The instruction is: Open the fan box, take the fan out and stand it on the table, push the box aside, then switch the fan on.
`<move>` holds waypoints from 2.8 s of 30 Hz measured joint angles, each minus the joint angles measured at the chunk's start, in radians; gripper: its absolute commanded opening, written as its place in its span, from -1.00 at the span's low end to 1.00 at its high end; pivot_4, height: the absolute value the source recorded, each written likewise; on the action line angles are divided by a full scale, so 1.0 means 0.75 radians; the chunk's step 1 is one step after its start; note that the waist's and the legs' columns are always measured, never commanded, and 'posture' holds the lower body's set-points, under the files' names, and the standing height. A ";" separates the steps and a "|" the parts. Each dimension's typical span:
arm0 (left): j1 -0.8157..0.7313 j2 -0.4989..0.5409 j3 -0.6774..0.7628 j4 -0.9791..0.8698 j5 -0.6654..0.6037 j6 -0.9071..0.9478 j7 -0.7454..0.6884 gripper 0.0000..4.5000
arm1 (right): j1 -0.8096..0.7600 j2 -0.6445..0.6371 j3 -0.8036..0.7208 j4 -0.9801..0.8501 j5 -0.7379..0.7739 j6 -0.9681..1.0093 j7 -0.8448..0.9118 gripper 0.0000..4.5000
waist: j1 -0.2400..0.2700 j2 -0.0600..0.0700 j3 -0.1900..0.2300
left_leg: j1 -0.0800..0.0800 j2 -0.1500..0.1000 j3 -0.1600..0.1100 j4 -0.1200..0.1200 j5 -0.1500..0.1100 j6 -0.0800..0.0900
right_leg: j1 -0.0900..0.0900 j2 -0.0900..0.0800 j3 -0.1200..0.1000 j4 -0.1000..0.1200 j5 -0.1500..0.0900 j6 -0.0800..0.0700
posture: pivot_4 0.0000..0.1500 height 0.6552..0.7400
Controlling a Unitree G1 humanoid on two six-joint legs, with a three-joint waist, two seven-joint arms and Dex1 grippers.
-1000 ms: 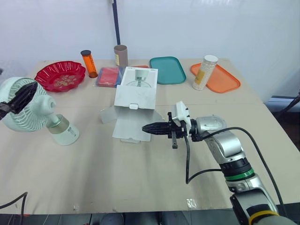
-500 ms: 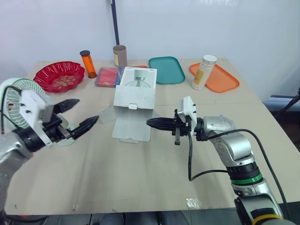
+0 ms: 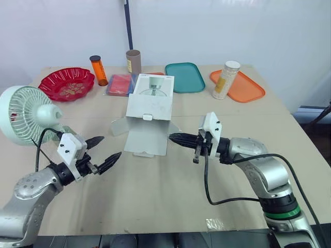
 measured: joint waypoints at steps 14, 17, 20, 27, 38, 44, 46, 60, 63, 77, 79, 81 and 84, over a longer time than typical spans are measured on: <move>0.033 -0.019 -0.058 0.048 0.071 -0.100 -0.022 1.00 | -0.093 0.025 -0.031 0.052 -0.030 0.097 -0.151 0.09 | -0.001 0.000 0.000 | 0.000 0.000 0.000 0.000 0.000 0.000 | 0.000 0.000 0.000 0.000 0.000 0.000 | 1.00 1.00; 0.034 -0.019 -0.055 0.048 0.072 -0.101 -0.022 1.00 | -0.150 0.063 0.014 0.116 -0.058 0.137 -0.184 0.70 | -0.002 0.000 0.000 | 0.000 0.000 0.000 0.000 0.000 0.000 | 0.000 0.000 0.000 0.000 0.000 0.000 | 1.00 1.00; 0.043 -0.019 -0.052 0.042 0.071 -0.102 -0.022 1.00 | -0.186 0.092 0.036 0.178 -0.094 0.169 -0.227 0.95 | -0.002 0.000 0.000 | 0.000 0.000 0.000 0.000 0.000 0.000 | 0.000 0.000 0.000 0.000 0.000 0.000 | 1.00 1.00; 0.072 -0.019 -0.050 0.005 0.074 -0.105 -0.016 1.00 | -0.248 0.180 0.104 0.296 -0.156 0.236 -0.300 0.95 | -0.003 0.000 0.000 | 0.000 0.000 0.000 -0.001 0.000 0.000 | -0.001 0.000 0.000 0.000 0.000 0.000 | 1.00 1.00; 0.090 -0.020 -0.044 -0.020 0.082 -0.105 0.031 1.00 | -0.452 0.396 0.091 0.528 -0.238 0.463 -0.570 0.95 | -0.003 0.000 0.000 | -0.001 0.000 0.000 -0.001 0.000 0.000 | -0.001 0.000 0.000 0.000 0.000 -0.001 | 1.00 1.00; 0.092 -0.027 -0.045 -0.026 0.098 -0.108 0.054 1.00 | -0.498 0.431 0.021 0.681 -0.280 0.496 -0.683 0.23 | -0.003 0.001 0.000 | -0.001 0.000 0.000 -0.001 0.000 0.000 | -0.002 0.000 0.000 0.000 0.000 -0.001 | 1.00 1.00; 0.093 -0.029 -0.045 -0.026 0.103 -0.111 0.061 1.00 | -0.502 0.427 0.005 0.690 -0.285 0.496 -0.697 -0.13 | -0.003 0.001 0.000 | -0.001 0.000 0.000 -0.001 0.000 0.000 | -0.002 0.000 0.000 0.000 0.000 -0.001 | 1.00 1.00; 0.117 -0.038 -0.064 -0.031 0.137 -0.113 0.074 1.00 | -0.488 0.392 0.003 0.665 -0.332 0.523 -0.697 -0.99 | -0.004 0.001 0.000 | -0.001 0.000 0.000 -0.001 0.000 0.000 | -0.002 0.000 0.000 0.000 0.000 -0.001 | 1.00 1.00; 0.123 -0.038 -0.065 -0.031 0.140 -0.114 0.074 1.00 | -0.473 0.371 0.002 0.638 -0.331 0.537 -0.688 -0.99 | -0.004 0.001 0.000 | -0.001 0.000 0.000 -0.001 0.000 0.000 | -0.002 0.000 0.000 0.000 0.000 -0.001 | 1.00 1.00; 0.150 -0.038 -0.083 -0.035 0.162 -0.151 0.036 1.00 | -0.180 -0.116 -0.103 0.091 -0.121 0.779 -0.318 -0.99 | 0.000 0.003 0.001 | -0.003 0.000 0.000 -0.001 -0.001 0.001 | -0.001 0.000 0.000 -0.002 -0.001 0.001 | 1.00 1.00; 0.147 -0.038 -0.086 -0.030 0.162 -0.166 0.029 1.00 | -0.118 -0.182 -0.178 0.051 -0.082 0.783 -0.282 -0.99 | 0.001 0.003 0.001 | -0.002 0.000 0.000 -0.001 -0.001 0.002 | -0.001 0.000 0.000 -0.002 -0.001 0.001 | 1.00 1.00; 0.143 -0.038 -0.097 -0.012 0.165 -0.180 0.020 1.00 | -0.052 -0.233 -0.263 0.043 -0.070 0.784 -0.284 -0.99 | 0.000 0.003 0.001 | -0.002 0.000 0.000 -0.001 -0.001 0.002 | 0.000 0.000 0.000 -0.002 -0.001 0.001 | 1.00 1.00; 0.140 -0.038 -0.114 0.008 0.170 -0.196 0.002 1.00 | 0.007 -0.267 -0.370 0.057 -0.071 0.787 -0.314 -0.99 | 0.000 0.003 0.001 | -0.002 0.000 0.001 -0.001 -0.001 0.002 | 0.000 0.000 0.001 -0.002 -0.001 0.001 | 1.00 1.00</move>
